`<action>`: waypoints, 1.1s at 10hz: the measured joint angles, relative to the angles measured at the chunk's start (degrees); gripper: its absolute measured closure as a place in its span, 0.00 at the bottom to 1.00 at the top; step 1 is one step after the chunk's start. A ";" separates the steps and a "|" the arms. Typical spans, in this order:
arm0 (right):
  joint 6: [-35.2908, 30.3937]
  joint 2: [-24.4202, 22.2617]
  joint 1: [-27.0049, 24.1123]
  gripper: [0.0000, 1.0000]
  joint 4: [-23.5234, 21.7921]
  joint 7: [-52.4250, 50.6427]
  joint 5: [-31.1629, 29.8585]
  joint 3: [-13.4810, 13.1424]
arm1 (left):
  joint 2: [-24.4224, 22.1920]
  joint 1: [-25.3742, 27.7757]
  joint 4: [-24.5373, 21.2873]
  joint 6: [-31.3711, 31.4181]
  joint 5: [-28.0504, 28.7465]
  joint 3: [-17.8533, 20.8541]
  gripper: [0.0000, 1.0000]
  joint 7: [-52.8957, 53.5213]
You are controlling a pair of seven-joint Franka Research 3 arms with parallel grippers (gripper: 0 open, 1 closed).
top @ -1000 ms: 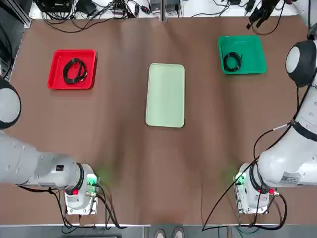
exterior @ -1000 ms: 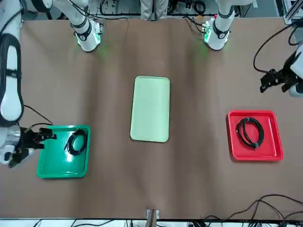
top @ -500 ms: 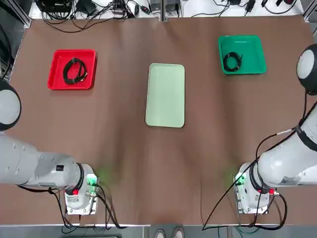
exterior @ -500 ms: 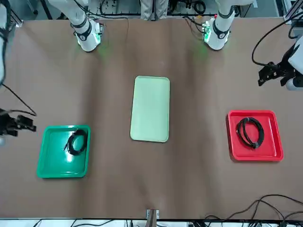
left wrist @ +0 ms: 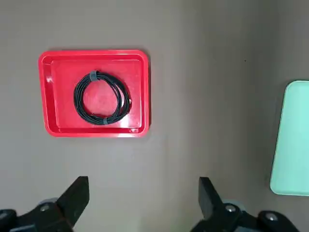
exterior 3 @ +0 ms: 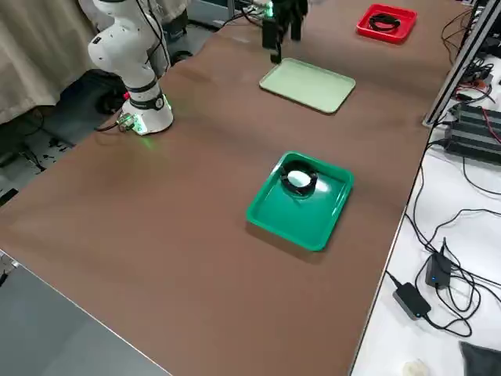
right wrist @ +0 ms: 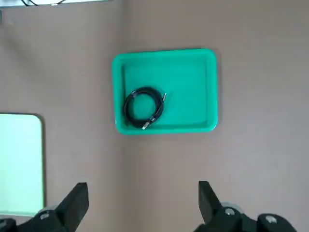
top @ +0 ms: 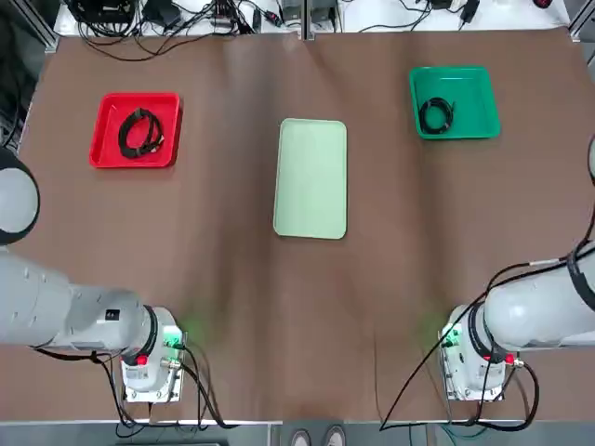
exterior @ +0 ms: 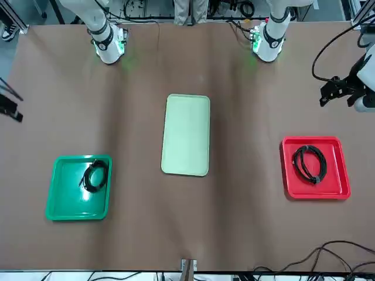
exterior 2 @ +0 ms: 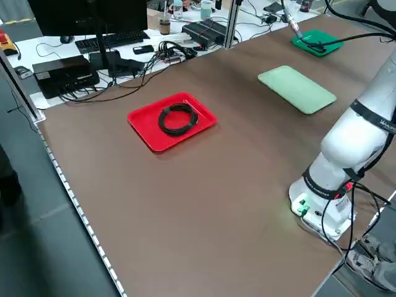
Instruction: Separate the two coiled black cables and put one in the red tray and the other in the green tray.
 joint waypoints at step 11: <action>-0.11 -3.79 -1.75 0.00 -5.36 7.86 -0.68 4.97 | 0.41 0.47 -0.05 0.00 -0.88 0.01 0.00 0.01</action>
